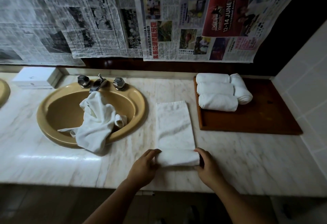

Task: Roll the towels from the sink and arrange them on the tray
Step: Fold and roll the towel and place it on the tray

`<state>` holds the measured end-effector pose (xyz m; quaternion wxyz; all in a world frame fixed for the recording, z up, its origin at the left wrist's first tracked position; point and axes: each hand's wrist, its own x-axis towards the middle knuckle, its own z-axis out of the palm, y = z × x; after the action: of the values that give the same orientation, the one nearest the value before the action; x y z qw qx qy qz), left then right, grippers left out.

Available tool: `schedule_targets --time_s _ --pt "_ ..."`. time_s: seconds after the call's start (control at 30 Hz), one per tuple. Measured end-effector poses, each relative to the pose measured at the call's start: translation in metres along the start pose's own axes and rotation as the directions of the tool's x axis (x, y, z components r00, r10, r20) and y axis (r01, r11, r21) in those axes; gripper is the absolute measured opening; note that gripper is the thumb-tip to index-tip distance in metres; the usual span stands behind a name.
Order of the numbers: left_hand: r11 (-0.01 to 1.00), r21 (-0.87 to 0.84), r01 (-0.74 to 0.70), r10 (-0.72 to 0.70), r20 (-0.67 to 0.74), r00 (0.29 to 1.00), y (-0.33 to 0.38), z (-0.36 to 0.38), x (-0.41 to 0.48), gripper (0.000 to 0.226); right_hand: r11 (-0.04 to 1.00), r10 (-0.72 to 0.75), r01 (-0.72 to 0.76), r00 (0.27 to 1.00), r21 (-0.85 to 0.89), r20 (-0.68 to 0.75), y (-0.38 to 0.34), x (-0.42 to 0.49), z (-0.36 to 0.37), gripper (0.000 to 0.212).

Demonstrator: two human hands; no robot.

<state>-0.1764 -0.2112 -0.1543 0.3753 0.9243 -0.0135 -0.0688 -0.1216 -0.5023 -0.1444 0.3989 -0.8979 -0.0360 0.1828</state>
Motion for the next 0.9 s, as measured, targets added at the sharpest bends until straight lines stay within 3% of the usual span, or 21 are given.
schedule_targets --time_s 0.3,0.6,0.8,0.9 --pt "0.984 -0.152 0.093 -0.094 0.001 0.996 0.001 -0.001 0.012 0.036 0.985 0.148 -0.155 0.985 0.073 0.085 -0.005 0.003 -0.010 0.059" --pt "0.991 -0.119 -0.055 0.042 -0.103 0.994 0.001 0.001 0.000 0.072 0.982 0.174 -0.180 0.980 0.052 0.100 -0.015 0.009 -0.016 0.048" --pt "0.995 -0.045 -0.087 0.075 -0.218 0.973 0.007 0.008 0.003 0.058 0.978 0.204 -0.209 0.971 0.026 0.126 -0.019 0.011 -0.020 0.042" --pt "0.994 -0.076 -0.072 0.056 -0.201 0.978 0.011 0.007 0.008 0.051 0.972 0.228 -0.233 0.964 0.016 0.133 -0.020 0.013 -0.020 0.037"
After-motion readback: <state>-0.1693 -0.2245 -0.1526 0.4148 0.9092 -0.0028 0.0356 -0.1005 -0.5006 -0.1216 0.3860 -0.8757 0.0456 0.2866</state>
